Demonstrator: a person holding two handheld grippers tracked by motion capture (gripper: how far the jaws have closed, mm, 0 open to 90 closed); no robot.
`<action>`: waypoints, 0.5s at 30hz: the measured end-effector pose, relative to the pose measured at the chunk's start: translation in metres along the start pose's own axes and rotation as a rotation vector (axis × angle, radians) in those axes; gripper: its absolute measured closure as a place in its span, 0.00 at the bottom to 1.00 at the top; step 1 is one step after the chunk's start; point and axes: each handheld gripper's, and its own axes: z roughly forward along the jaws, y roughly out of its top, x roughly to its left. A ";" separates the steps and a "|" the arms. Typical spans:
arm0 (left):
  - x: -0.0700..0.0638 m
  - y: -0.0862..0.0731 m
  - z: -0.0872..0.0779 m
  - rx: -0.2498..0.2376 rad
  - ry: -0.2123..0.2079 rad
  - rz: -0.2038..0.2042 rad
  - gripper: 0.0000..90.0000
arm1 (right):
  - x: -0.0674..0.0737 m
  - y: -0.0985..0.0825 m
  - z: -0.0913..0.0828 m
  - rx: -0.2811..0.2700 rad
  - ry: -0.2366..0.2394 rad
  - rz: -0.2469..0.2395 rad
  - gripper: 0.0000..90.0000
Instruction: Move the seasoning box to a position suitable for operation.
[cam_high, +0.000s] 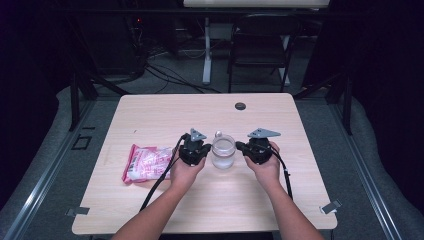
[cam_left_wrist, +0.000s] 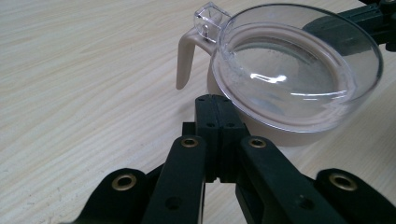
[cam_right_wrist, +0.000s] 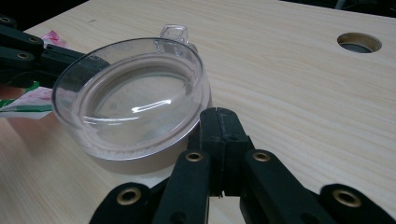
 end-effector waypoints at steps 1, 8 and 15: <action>0.000 0.000 0.000 -0.001 -0.004 0.002 1.00 | 0.001 0.000 -0.001 0.003 -0.004 -0.004 1.00; 0.003 -0.005 -0.007 0.003 -0.052 0.016 1.00 | 0.013 -0.003 -0.007 0.019 -0.028 -0.009 1.00; -0.007 -0.016 -0.019 -0.002 -0.116 0.061 1.00 | 0.033 -0.013 -0.028 0.061 -0.060 -0.053 1.00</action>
